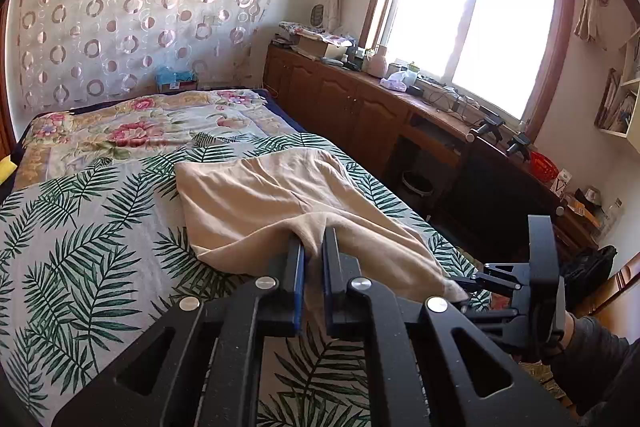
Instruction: Fold small clothes
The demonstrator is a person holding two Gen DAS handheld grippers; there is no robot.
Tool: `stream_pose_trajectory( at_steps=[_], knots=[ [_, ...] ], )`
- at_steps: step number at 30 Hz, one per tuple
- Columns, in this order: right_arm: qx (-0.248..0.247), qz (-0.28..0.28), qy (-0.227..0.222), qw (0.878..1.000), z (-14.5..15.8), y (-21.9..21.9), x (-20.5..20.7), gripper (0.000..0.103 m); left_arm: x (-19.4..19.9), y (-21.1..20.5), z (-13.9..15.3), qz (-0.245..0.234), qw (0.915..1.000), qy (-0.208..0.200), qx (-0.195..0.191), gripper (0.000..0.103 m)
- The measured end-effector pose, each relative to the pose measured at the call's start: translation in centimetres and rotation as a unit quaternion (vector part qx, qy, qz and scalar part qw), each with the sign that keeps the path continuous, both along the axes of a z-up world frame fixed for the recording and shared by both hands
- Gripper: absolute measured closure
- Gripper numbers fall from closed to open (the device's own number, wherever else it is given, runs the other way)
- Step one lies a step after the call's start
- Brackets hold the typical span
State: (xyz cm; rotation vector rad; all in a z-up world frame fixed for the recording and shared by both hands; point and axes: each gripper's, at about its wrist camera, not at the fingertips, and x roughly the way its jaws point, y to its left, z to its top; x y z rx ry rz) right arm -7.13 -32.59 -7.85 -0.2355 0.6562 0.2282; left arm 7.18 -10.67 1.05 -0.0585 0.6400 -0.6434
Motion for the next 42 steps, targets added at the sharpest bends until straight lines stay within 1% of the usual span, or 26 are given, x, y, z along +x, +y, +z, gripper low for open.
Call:
stream_pose_trajectory(
  at_steps=[1,2,3,4,7,10,12,14,16,20,22,24,25,26,27,28,29,31,33,37,39,40,41,42],
  knots=[
    [0.002,0.003,-0.003,1.000,0.3,-0.2,0.1,0.092,0.1,0.1,-0.1,0.001,1.0000,0.001,0.001,0.095],
    [-0.002,0.003,-0.012,1.000,0.9,-0.2,0.2,0.094,0.1,0.2,-0.1,0.004,1.0000,0.000,0.002,0.095],
    [-0.006,0.002,-0.024,1.000,0.9,0.4,0.6,0.094,0.2,0.4,-0.2,0.006,1.0000,0.000,0.003,0.095],
    [-0.006,0.002,-0.037,0.999,1.7,0.5,0.8,0.094,0.5,0.5,-0.2,0.009,0.9999,-0.001,0.005,0.095],
    [-0.002,0.003,-0.072,0.997,5.0,0.5,2.4,0.095,1.9,1.2,0.2,0.021,0.9998,-0.002,0.005,0.095],
    [-0.007,0.010,-0.099,0.995,8.3,1.0,5.4,0.095,4.6,1.8,0.7,0.037,0.9993,-0.004,0.005,0.095],
    [-0.012,0.017,-0.106,0.994,9.8,1.4,7.7,0.095,6.3,1.8,0.9,0.047,0.9987,-0.012,0.015,0.095],
    [-0.013,0.023,-0.106,0.994,10.9,1.9,10.2,0.095,8.4,1.8,1.1,0.059,0.9979,-0.016,0.021,0.095],
    [-0.012,0.030,-0.099,0.995,11.3,2.2,13.4,0.095,10.7,1.9,0.9,0.070,0.9972,-0.010,0.024,0.095],
    [-0.008,0.033,-0.068,0.997,10.3,3.0,19.2,0.095,14.8,2.0,-0.5,0.081,0.9960,0.006,0.038,0.095],
    [-0.002,0.025,-0.047,0.999,9.7,2.5,21.5,0.095,16.3,2.0,-1.5,0.081,0.9957,0.017,0.042,0.095],
    [0.008,0.023,-0.028,0.999,9.7,2.2,23.7,0.094,17.5,2.0,-2.4,0.083,0.9950,0.029,0.049,0.092],
    [0.010,0.019,-0.022,1.000,9.7,2.3,24.6,0.088,17.8,2.0,-2.7,0.084,0.9947,0.032,0.050,0.090],
    [0.011,0.013,-0.021,1.000,10.0,2.5,25.1,0.077,18.1,2.1,-2.9,0.084,0.9945,0.033,0.053,0.086],
    [0.015,0.006,-0.023,1.000,10.3,2.4,25.7,0.071,18.3,2.2,-3.1,0.086,0.9943,0.030,0.057,0.082],
    [0.022,0.001,-0.025,0.999,10.7,2.2,26.3,0.062,18.5,2.4,-3.1,0.092,0.9937,0.023,0.061,0.070],
    [0.030,-0.006,-0.027,0.999,11.3,1.8,26.5,0.055,18.6,2.7,-3.1,0.094,0.9936,0.017,0.060,0.060],
    [0.034,-0.030,-0.029,0.999,12.0,1.3,27.4,0.053,18.8,3.3,-3.1,0.090,0.9944,0.017,0.053,0.059],
    [0.025,-0.041,-0.038,0.998,12.3,1.2,27.5,0.053,19.2,3.8,-3.5,0.088,0.9939,0.030,0.059,0.059],
    [0.039,-0.036,-0.027,0.998,11.8,1.2,26.5,0.053,19.1,4.1,-5.0,0.059,0.9941,0.055,0.073,0.058],
    [0.053,-0.018,-0.012,0.998,10.8,1.1,26.5,0.053,19.0,3.7,-5.8,0.044,0.9930,0.066,0.088,0.045],
    [0.059,-0.012,-0.003,0.998,10.3,1.1,26.4,0.053,18.9,3.6,-6.2,0.037,0.9931,0.067,0.089,0.031],
    [0.064,-0.006,0.008,0.998,9.9,1.3,26.3,0.053,19.0,3.4,-6.5,0.030,0.9933,0.069,0.088,0.024],
    [0.069,-0.001,0.020,0.997,9.5,1.5,26.5,0.053,19.1,3.2,-6.7,0.026,0.9932,0.071,0.088,0.023]
  ],
)
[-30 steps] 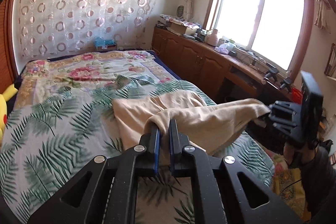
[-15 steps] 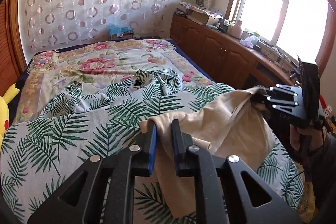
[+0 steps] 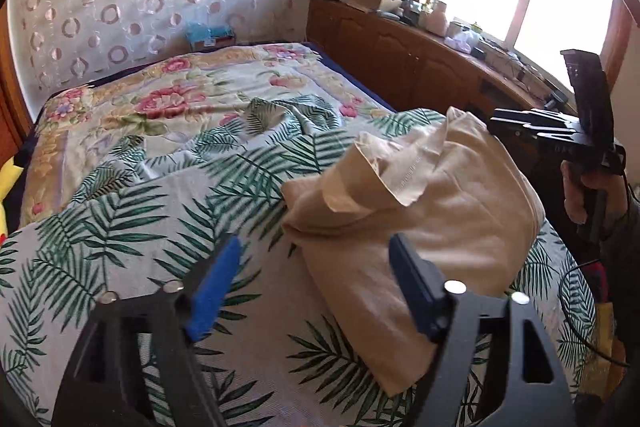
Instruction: Fold small clothes
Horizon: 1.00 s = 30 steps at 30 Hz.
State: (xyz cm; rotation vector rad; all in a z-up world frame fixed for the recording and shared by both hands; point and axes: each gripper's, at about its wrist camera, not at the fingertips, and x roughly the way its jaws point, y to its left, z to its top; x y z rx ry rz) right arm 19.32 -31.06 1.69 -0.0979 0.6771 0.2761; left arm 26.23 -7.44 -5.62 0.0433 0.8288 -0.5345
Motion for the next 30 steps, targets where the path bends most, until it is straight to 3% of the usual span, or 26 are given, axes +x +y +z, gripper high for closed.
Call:
stream_pose_trajectory(
  at_steps=[6,7,8,10,13,18,19,21,22,23,30],
  knots=[
    [0.020,0.010,0.023,0.999,-1.1,0.5,1.8,0.053,2.7,-2.0,-1.4,0.006,0.9995,0.017,0.025,0.023],
    [0.027,0.014,0.017,0.999,-1.0,0.3,2.3,0.065,3.2,-2.1,-1.4,0.011,0.9995,0.015,0.024,0.023],
    [0.037,0.027,0.008,0.999,-0.7,0.3,2.4,0.099,3.8,-2.1,-1.4,0.019,0.9995,0.009,0.024,0.023],
    [0.042,0.027,-0.008,0.999,-0.3,-0.1,1.9,0.099,5.1,-1.8,-1.3,0.050,0.9981,-0.011,0.034,0.023],
    [0.013,-0.029,-0.019,0.999,-0.2,-1.3,0.9,0.099,6.7,-0.7,-1.3,0.098,0.9937,-0.021,0.049,0.023],
    [-0.007,-0.042,0.002,0.999,-0.5,-0.7,0.0,0.099,6.4,0.3,-1.0,0.101,0.9938,-0.022,0.041,0.023],
    [-0.011,-0.040,0.005,0.999,-0.4,-0.4,-0.1,0.092,6.0,0.3,-0.9,0.096,0.9945,-0.021,0.034,0.023],
    [-0.009,-0.042,0.008,0.999,-0.1,-0.2,-0.2,0.063,5.4,0.3,-0.6,0.085,0.9961,-0.017,0.018,0.023],
    [0.000,-0.037,0.009,0.999,0.1,-0.5,-0.1,0.040,4.9,0.2,-0.5,0.076,0.9970,-0.014,0.010,0.023],
    [0.010,-0.032,0.012,0.999,0.0,-0.4,-0.3,0.028,4.7,0.0,-0.5,0.069,0.9975,-0.011,0.007,0.023],
    [0.024,-0.038,0.058,0.997,-1.9,-2.1,1.5,0.026,4.2,-1.8,-2.6,0.037,0.9988,0.032,0.006,0.023]
  ],
)
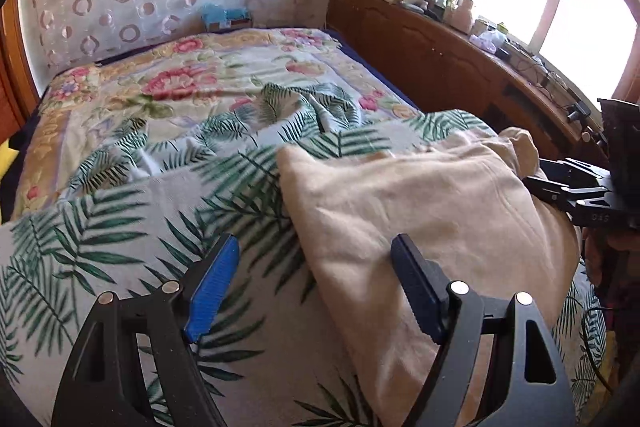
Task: Fold small clothes
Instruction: 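Grasp the folded shirt bundle with the left gripper and lift it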
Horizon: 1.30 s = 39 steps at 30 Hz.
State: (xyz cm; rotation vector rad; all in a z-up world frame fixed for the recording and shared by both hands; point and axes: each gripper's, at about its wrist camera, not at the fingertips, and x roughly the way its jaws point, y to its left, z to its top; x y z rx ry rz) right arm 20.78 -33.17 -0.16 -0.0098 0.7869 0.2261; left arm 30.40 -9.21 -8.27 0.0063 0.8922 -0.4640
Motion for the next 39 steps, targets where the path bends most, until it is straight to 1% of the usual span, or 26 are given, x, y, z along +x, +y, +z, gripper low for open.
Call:
stream_pose_trajectory(
  at_steps=[3,5,7,8,9,10,11,12,14,15,16,17,19,20,24,26,29,31,34,36,39],
  knots=[
    [0.019,0.002,0.013,1.000,-0.4,-0.2,0.7,0.026,0.0,-0.3,-0.3,-0.008,0.9999,0.009,-0.012,0.029],
    [0.028,0.001,0.013,1.000,-0.3,-0.5,0.9,0.026,0.1,-0.4,-0.4,-0.011,0.9997,0.013,-0.019,0.038],
    [0.020,0.010,0.012,1.000,-0.2,-0.2,1.1,0.026,0.1,-0.7,-0.4,-0.017,0.9995,0.013,-0.023,0.044],
    [0.019,0.013,0.011,1.000,-0.2,-0.1,0.9,0.029,0.0,-0.7,-0.4,-0.020,0.9994,0.013,-0.026,0.049],
    [0.019,0.019,0.010,1.000,-0.3,0.1,1.0,0.033,0.0,-0.8,-0.4,-0.024,0.9992,0.014,-0.029,0.052],
    [0.023,0.028,0.008,0.999,-0.2,0.1,1.0,0.042,-0.1,-0.9,-0.5,-0.027,0.9989,0.016,-0.034,0.057],
    [0.029,0.041,0.011,0.999,-0.2,0.2,1.0,0.056,-0.1,-1.0,-0.5,-0.030,0.9986,0.019,-0.039,0.061],
    [0.034,0.045,0.013,0.998,-0.5,0.4,1.1,0.059,-0.1,-1.0,-0.5,-0.031,0.9984,0.020,-0.042,0.062],
    [0.044,0.061,0.018,0.997,-0.7,0.3,1.1,0.075,0.0,-1.0,-0.5,-0.033,0.9981,0.024,-0.047,0.074],
    [0.053,0.064,0.020,0.996,-0.9,0.1,1.2,0.077,0.0,-0.9,-0.5,-0.032,0.9979,0.026,-0.049,0.078],
    [0.058,0.065,0.019,0.996,-0.9,0.0,1.2,0.081,0.2,-0.7,-0.4,-0.031,0.9977,0.029,-0.053,0.085],
    [0.055,0.068,0.015,0.996,-0.9,-0.1,1.1,0.083,0.2,-0.5,-0.4,-0.033,0.9970,0.033,-0.063,0.090],
    [0.056,0.066,0.005,0.996,-0.9,-0.5,0.8,0.086,0.2,-0.2,0.1,-0.036,0.9960,0.034,-0.074,0.093],
    [0.059,0.064,0.001,0.996,-0.7,-0.6,0.6,0.086,-0.2,-0.2,0.5,-0.038,0.9960,0.028,-0.076,0.094],
    [0.061,0.065,-0.046,0.995,1.0,-0.1,-1.2,0.087,-2.5,0.7,3.5,-0.038,0.9944,-0.017,-0.097,0.095],
    [0.059,0.074,-0.070,0.993,2.2,0.6,-2.1,0.087,-4.0,1.5,5.3,-0.036,0.9930,-0.046,-0.102,0.095],
    [0.050,0.094,-0.096,0.990,4.1,2.3,-3.0,0.088,-5.9,3.1,7.4,-0.024,0.9905,-0.076,-0.112,0.095],
    [0.042,0.113,-0.113,0.986,5.4,3.9,-3.2,0.088,-7.3,4.8,8.9,-0.007,0.9881,-0.102,-0.115,0.095],
    [0.032,0.145,-0.130,0.980,6.9,6.8,-2.9,0.088,-9.1,8.2,10.7,0.022,0.9840,-0.128,-0.121,0.095],
    [0.024,0.173,-0.141,0.975,7.9,9.4,-2.4,0.088,-10.4,10.4,11.3,0.047,0.9814,-0.147,-0.115,0.095],
    [0.004,0.222,-0.149,0.964,8.9,14.3,-0.7,0.088,-12.2,14.4,11.6,0.098,0.9764,-0.171,-0.089,0.095]
  ],
)
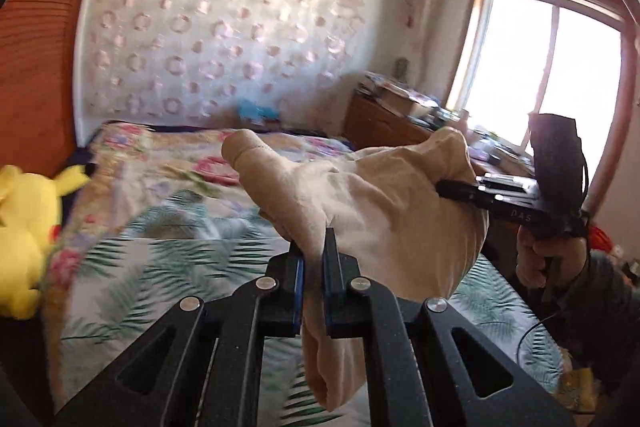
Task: Fold small clothes
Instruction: 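Grasp the folded shirt bundle with the left gripper and lift it, then carry the bundle beside the yellow plush toy and open the left gripper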
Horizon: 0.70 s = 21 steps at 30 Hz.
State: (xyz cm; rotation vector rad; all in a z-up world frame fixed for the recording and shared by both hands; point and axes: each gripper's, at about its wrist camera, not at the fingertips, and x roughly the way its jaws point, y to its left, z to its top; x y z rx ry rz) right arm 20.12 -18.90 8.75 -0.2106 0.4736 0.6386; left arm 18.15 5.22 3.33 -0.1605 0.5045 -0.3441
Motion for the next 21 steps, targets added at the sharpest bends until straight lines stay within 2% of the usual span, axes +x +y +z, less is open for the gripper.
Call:
stream_pose_trajectory(
  at_steps=[5,8,11,16,21],
  knots=[
    [-0.064,0.072,-0.005,0.995,0.4,11.0,3.7,0.088,-1.2,6.8,-1.9,0.093,0.9956,0.004,0.002,0.095],
    [-0.096,0.100,-0.011,0.990,0.0,17.0,5.6,0.088,-1.1,10.5,-4.1,0.145,0.9892,0.021,0.000,0.095],
    [-0.131,0.121,-0.022,0.984,-0.5,22.3,7.2,0.088,-1.4,12.7,-5.9,0.177,0.9836,0.035,-0.006,0.095],
    [-0.175,0.151,-0.032,0.973,-1.9,28.7,10.5,0.088,-2.0,14.1,-8.7,0.211,0.9751,0.067,-0.007,0.095],
    [-0.160,0.172,-0.013,0.972,-2.7,31.4,12.8,0.086,-2.8,14.4,-10.6,0.237,0.9673,0.090,0.005,0.095]
  ],
)
